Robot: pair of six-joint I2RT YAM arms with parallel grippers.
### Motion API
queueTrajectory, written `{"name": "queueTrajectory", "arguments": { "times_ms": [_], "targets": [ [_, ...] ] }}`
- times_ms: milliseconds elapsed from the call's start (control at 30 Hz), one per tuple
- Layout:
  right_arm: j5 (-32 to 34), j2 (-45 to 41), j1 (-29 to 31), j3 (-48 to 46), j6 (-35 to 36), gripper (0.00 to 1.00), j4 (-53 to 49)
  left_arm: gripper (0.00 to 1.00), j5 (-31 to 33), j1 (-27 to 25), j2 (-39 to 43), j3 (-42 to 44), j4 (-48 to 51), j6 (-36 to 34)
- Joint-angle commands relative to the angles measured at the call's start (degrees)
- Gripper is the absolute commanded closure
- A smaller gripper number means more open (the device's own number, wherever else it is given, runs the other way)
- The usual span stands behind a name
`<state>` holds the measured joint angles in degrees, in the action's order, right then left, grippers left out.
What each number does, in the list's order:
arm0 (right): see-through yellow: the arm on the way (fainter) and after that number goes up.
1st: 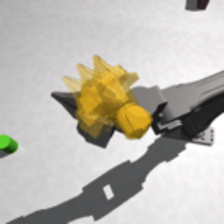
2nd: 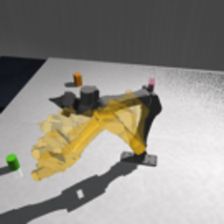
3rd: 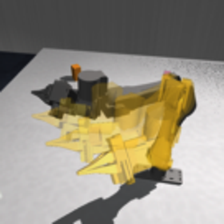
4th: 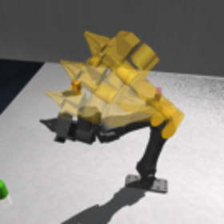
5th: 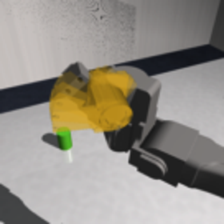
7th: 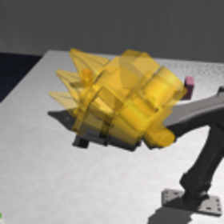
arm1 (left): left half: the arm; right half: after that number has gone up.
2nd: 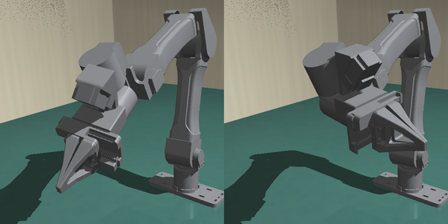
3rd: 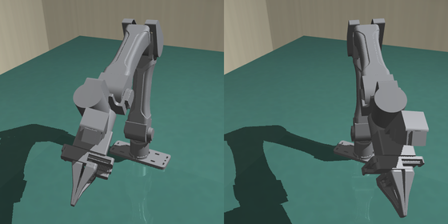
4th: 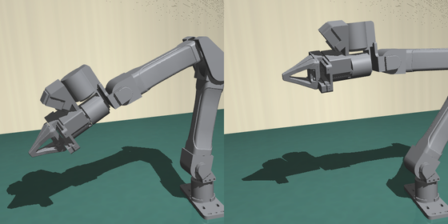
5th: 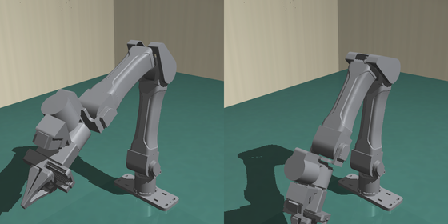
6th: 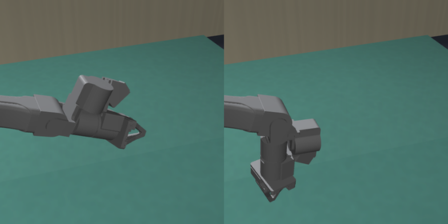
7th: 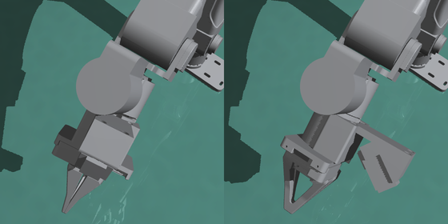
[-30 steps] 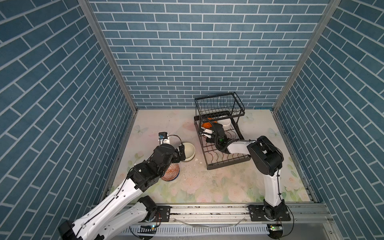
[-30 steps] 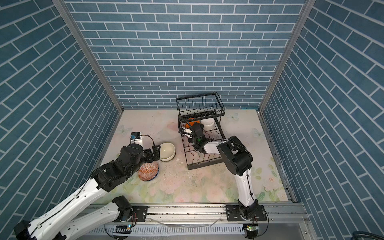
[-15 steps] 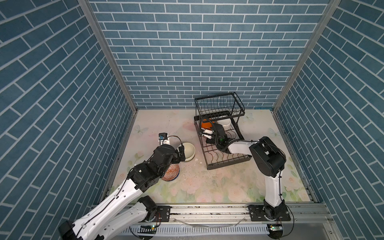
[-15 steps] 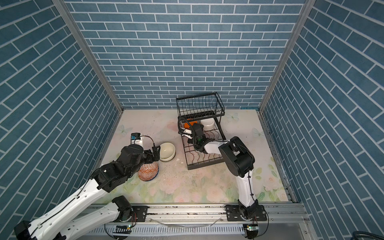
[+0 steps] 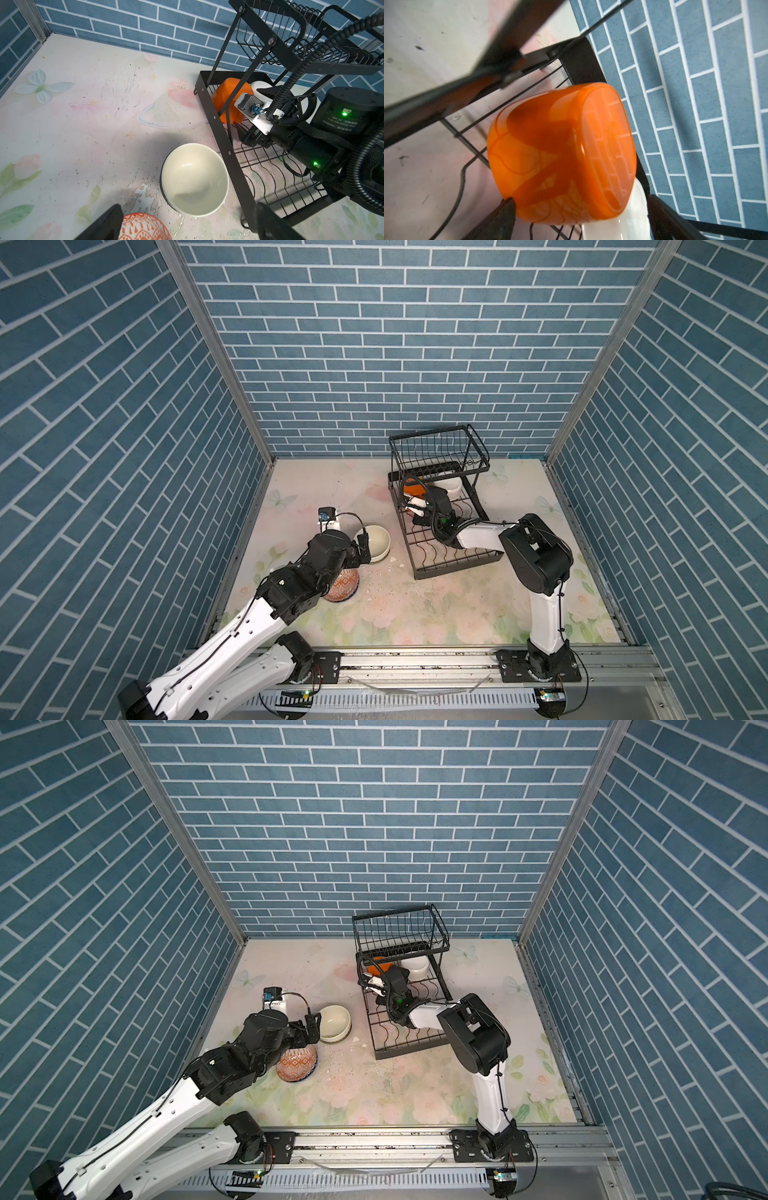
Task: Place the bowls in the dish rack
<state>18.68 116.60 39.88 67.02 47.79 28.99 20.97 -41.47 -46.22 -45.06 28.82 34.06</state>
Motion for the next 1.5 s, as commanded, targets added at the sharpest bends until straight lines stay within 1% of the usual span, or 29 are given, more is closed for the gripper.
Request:
{"name": "queueTrajectory", "arguments": {
  "times_ms": [0,233,400,533,700,800,1000,1067,1333,1467],
  "targets": [
    [2.03,2.16,-0.40,3.10,-2.86,0.02,1.75,0.00,0.30,0.43,0.44,0.85,0.19,0.15],
    [5.89,4.16,-0.75,4.52,-4.26,0.02,5.79,0.00,0.46,0.43,1.05,1.02,0.54,0.56],
    [7.95,4.80,-0.94,5.09,-6.29,0.03,6.71,0.00,0.43,0.43,1.35,1.41,0.50,1.14],
    [7.65,3.59,-1.01,3.69,-7.86,0.02,6.84,0.00,0.30,0.43,1.48,1.71,0.43,1.35],
    [6.24,0.01,-0.75,0.43,-8.77,0.03,6.08,0.00,0.63,0.43,0.84,1.16,1.16,2.00],
    [4.72,-2.66,-0.76,-1.67,-10.32,0.02,4.25,0.00,0.92,0.43,-0.45,0.22,2.56,2.40],
    [3.93,-6.73,-0.11,-5.85,-12.58,0.03,2.00,0.00,1.09,0.45,-4.14,-2.72,5.82,3.11],
    [2.60,-8.09,0.19,-6.81,-13.53,0.03,-0.49,0.00,1.00,0.51,-5.21,-3.49,6.31,2.95],
    [1.32,-12.75,1.33,-9.91,-19.25,0.05,-8.23,0.00,-0.07,1.11,-7.90,-5.12,8.23,4.20],
    [0.75,-15.86,1.74,-12.07,-22.61,0.06,-11.07,0.00,-0.97,2.00,-10.06,-6.75,10.85,5.08]
  ]
}}
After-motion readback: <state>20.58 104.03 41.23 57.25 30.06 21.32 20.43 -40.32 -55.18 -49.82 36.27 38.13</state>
